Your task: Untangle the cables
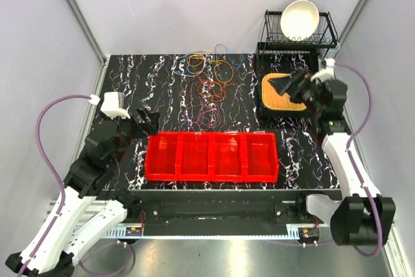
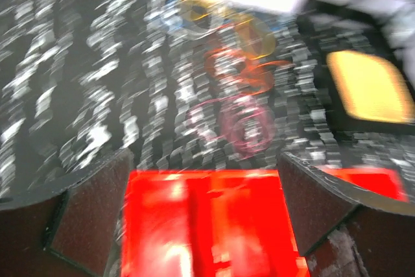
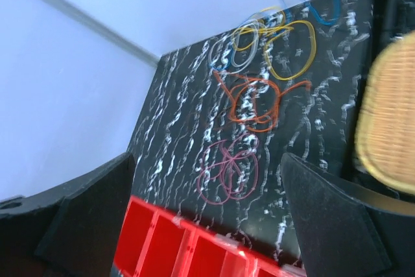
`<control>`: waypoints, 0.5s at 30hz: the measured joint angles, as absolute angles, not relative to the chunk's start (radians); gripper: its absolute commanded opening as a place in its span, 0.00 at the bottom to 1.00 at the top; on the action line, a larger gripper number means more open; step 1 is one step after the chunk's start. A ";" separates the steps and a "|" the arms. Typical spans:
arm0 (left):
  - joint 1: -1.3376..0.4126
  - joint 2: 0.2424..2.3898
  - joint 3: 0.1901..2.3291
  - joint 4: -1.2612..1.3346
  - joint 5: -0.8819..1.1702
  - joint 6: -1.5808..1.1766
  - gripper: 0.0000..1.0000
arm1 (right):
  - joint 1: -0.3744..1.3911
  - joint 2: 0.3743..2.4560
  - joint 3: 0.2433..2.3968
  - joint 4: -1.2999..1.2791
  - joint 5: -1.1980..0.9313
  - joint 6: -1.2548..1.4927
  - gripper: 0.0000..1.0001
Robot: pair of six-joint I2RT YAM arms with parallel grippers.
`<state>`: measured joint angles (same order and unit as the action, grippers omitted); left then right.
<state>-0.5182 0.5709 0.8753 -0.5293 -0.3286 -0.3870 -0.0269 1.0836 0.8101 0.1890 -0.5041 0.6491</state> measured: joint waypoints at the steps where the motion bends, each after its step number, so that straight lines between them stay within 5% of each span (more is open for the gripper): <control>1: -0.518 0.570 0.875 -0.492 -0.286 -0.374 0.99 | -0.006 1.103 0.867 0.134 -0.506 0.632 1.00; 15: -0.516 0.860 0.951 -0.549 -0.461 -0.319 0.97 | 0.356 1.560 1.345 -0.256 -0.335 0.362 0.96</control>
<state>-0.5163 0.8604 0.9512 -0.5491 -0.4606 -0.3191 0.3565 1.5600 1.3453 -0.2558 -0.3351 0.3622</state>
